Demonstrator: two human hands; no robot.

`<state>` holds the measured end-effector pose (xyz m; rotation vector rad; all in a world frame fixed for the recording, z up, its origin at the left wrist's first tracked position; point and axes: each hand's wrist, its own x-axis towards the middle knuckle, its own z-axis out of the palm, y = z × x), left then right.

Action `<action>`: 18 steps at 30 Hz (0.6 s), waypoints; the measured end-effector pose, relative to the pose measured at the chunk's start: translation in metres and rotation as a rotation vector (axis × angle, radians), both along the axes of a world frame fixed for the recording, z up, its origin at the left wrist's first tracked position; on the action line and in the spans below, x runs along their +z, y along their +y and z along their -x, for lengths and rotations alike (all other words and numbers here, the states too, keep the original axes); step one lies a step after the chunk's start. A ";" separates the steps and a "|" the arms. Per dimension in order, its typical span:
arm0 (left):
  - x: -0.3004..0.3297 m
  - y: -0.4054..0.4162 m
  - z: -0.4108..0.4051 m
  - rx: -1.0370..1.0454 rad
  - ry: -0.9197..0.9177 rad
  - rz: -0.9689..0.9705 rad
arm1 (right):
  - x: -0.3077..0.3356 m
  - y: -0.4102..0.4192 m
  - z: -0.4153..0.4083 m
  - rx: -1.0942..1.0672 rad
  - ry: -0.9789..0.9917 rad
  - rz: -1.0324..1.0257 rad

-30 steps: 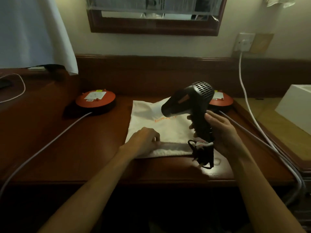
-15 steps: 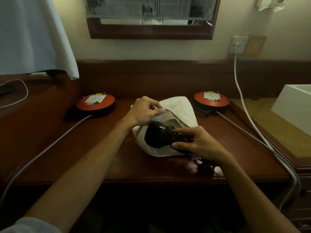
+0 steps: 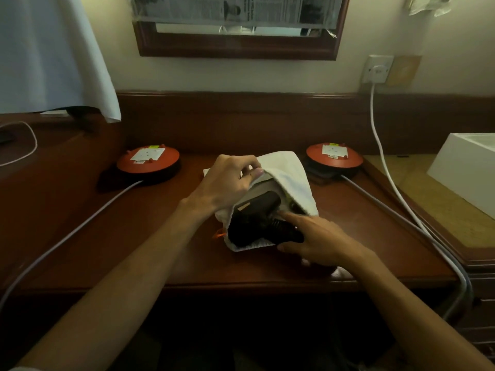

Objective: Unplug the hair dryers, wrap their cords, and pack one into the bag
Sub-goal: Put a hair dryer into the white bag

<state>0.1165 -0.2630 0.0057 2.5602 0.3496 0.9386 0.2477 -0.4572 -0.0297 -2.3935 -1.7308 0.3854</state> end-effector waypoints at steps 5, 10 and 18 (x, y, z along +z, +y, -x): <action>0.003 -0.011 -0.001 -0.054 -0.016 0.085 | -0.003 0.024 0.033 -0.088 -0.282 -0.180; 0.010 -0.021 -0.004 -0.130 0.014 0.108 | -0.001 0.076 0.064 -0.172 -0.322 -0.182; 0.003 0.001 0.010 -0.061 -0.052 0.096 | -0.002 0.088 0.029 -0.178 0.217 -0.214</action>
